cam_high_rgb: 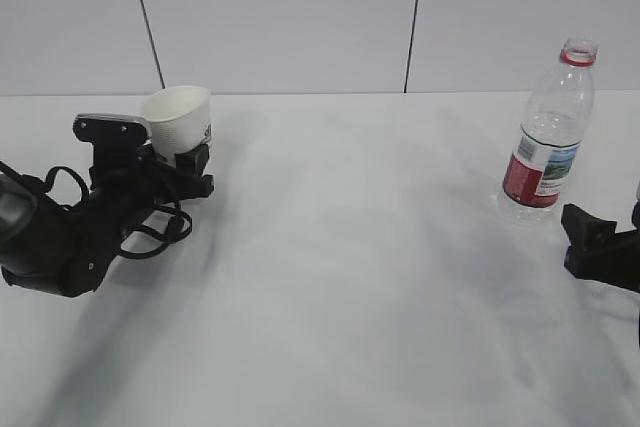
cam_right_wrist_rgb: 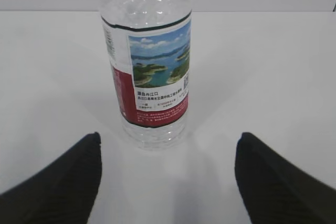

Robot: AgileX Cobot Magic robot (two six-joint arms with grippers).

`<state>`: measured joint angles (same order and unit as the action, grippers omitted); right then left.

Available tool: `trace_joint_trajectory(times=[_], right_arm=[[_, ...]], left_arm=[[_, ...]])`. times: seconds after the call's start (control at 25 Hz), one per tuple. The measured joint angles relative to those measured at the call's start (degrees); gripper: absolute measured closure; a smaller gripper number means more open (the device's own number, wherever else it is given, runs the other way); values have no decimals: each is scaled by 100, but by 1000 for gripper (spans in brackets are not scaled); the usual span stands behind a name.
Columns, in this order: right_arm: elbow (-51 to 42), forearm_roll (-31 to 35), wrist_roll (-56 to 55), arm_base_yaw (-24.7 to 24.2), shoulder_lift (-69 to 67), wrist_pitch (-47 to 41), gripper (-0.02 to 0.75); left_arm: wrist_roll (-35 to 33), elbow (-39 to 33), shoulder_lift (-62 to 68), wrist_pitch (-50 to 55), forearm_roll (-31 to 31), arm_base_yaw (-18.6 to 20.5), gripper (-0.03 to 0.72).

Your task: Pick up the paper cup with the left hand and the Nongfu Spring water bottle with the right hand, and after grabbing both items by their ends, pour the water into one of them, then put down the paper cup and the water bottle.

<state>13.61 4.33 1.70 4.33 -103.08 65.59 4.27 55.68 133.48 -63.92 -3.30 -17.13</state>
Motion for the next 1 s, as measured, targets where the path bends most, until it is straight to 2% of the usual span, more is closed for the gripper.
trace_joint_trajectory(times=[0.4, 0.64, 1.0], right_arm=[[0, 0, 0, 0, 0, 0, 145], [0, 0, 3, 0, 0, 0, 145], [0, 0, 13, 0, 0, 0, 145]], left_arm=[[-2, 0, 0, 0, -47, 0, 119], [-2, 0, 0, -43, -57, 0, 33], [-2, 0, 0, -130, -57, 0, 10]])
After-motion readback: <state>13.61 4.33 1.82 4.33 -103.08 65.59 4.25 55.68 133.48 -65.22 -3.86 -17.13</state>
